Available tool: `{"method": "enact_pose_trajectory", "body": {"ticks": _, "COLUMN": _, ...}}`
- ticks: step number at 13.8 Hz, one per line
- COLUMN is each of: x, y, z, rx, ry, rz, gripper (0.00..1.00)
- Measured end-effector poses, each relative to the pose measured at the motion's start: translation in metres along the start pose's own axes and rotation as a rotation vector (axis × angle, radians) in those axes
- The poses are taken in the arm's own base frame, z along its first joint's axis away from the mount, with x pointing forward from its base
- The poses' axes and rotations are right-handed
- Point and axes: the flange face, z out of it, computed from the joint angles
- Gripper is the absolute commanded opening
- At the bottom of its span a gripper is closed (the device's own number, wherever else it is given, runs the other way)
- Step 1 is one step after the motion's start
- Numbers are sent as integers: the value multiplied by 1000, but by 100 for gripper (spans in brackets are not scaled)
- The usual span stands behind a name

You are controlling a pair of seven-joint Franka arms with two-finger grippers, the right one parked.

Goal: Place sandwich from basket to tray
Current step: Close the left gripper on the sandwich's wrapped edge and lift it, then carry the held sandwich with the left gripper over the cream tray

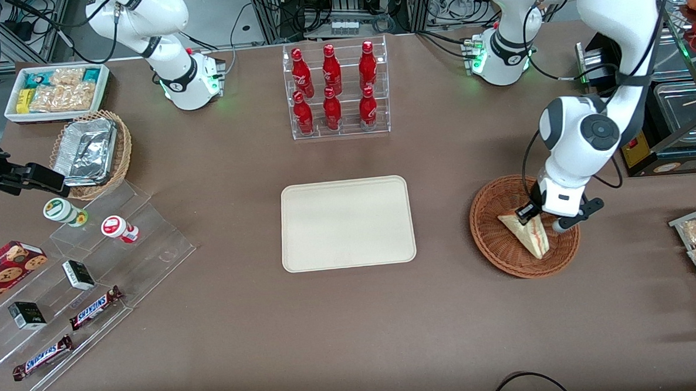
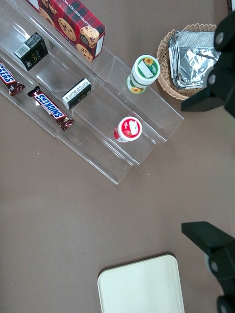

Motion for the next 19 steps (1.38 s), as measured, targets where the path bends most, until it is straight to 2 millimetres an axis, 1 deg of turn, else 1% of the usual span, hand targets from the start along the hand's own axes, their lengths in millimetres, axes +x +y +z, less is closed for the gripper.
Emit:
{"method": "enact_pose_trajectory", "body": {"ticks": 2, "x": 6, "y": 12, "z": -38, "rx": 21, "ry": -28, "rz": 14, "gripper": 0}}
{"method": "enact_pose_trajectory", "body": {"ticks": 3, "x": 6, "y": 26, "z": -60, "rx": 31, "ry": -45, "rz": 34, "gripper": 0}}
{"method": "enact_pose_trajectory", "body": {"ticks": 5, "x": -2, "y": 69, "z": -101, "rx": 35, "ry": -64, "rz": 98, "gripper": 0}}
{"method": "enact_pose_trajectory", "body": {"ticks": 6, "x": -10, "y": 93, "z": -115, "rx": 26, "ry": -61, "rz": 134, "gripper": 0}}
{"method": "enact_pose_trajectory", "body": {"ticks": 7, "x": -24, "y": 118, "z": -123, "rx": 16, "ry": -58, "rz": 177, "gripper": 0}}
{"method": "enact_pose_trajectory", "body": {"ticks": 8, "x": -41, "y": 142, "z": -124, "rx": 7, "ry": -59, "rz": 220, "gripper": 0}}
{"method": "enact_pose_trajectory", "body": {"ticks": 10, "x": -77, "y": 185, "z": -113, "rx": 3, "ry": -78, "rz": 300, "gripper": 0}}
{"method": "enact_pose_trajectory", "body": {"ticks": 13, "x": -128, "y": 243, "z": -79, "rx": 18, "ry": -114, "rz": 379, "gripper": 0}}
{"method": "enact_pose_trajectory", "body": {"ticks": 16, "x": -177, "y": 299, "z": -48, "rx": 41, "ry": -109, "rz": 406, "gripper": 0}}
{"method": "enact_pose_trajectory", "body": {"ticks": 17, "x": -193, "y": 315, "z": -39, "rx": 42, "ry": -110, "rz": 419, "gripper": 0}}
{"method": "enact_pose_trajectory", "body": {"ticks": 19, "x": -221, "y": 339, "z": -19, "rx": 46, "ry": -119, "rz": 453, "gripper": 0}}
